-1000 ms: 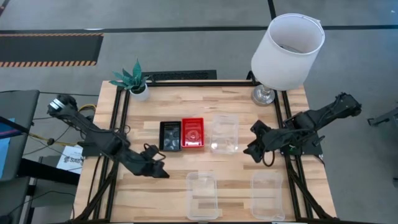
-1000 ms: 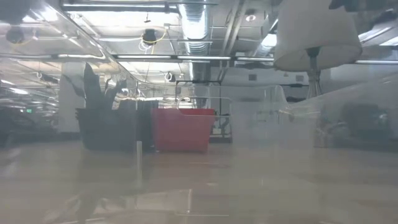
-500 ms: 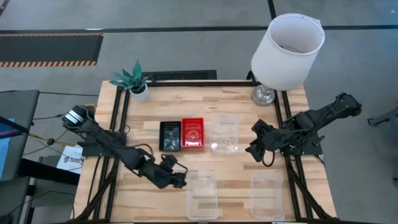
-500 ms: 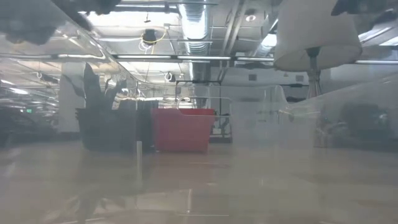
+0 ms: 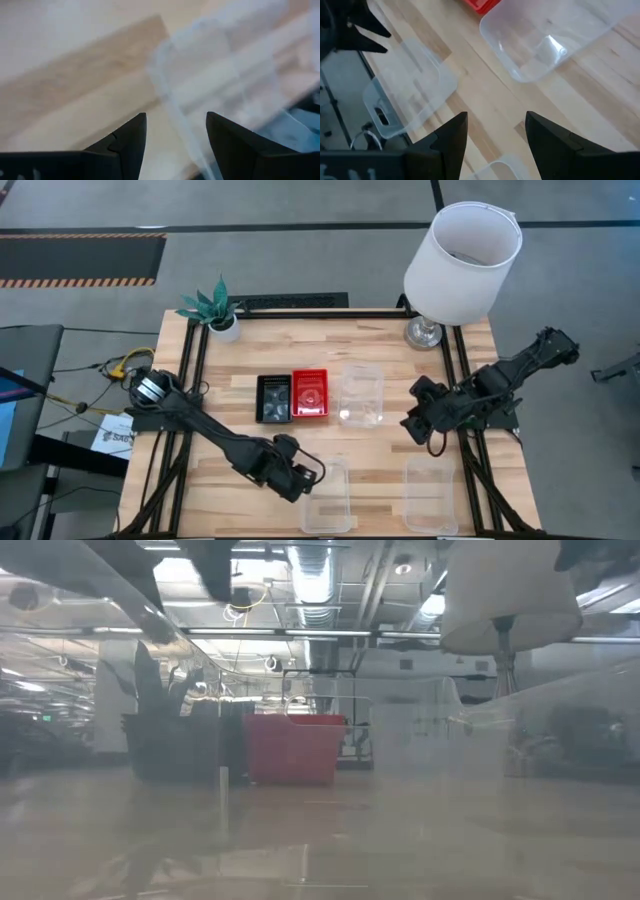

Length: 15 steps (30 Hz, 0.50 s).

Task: Stack baskets by color
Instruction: Stack the left transparent bin on top of the top transparent bin

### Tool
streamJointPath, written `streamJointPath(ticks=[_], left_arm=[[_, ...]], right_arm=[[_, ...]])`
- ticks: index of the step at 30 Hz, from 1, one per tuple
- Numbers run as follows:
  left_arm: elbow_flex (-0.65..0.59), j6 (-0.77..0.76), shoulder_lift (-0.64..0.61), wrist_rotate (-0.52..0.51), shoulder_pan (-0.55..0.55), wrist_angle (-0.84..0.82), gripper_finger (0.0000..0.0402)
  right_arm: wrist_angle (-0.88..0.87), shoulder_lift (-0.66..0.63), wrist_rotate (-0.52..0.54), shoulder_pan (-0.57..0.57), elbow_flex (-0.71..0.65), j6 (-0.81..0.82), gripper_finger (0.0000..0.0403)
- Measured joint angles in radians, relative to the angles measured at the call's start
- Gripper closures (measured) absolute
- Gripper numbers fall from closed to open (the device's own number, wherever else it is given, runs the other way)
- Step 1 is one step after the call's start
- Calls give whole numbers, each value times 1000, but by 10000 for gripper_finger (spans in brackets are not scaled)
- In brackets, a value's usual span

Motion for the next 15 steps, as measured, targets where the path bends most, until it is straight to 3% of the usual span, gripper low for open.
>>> streamJointPath(ticks=[3, 9, 15], left_arm=[[32, -33, 34, -22, -4, -59, 209], [34, -49, 88, -26, -30, 68, 209], [33, -77, 116, -24, -35, 26, 211]], right_arm=[[0, 0, 36, 19, 0, 54, 182], [1, 59, 38, 60, -1, 104, 182], [15, 156, 34, 90, -1, 138, 182]])
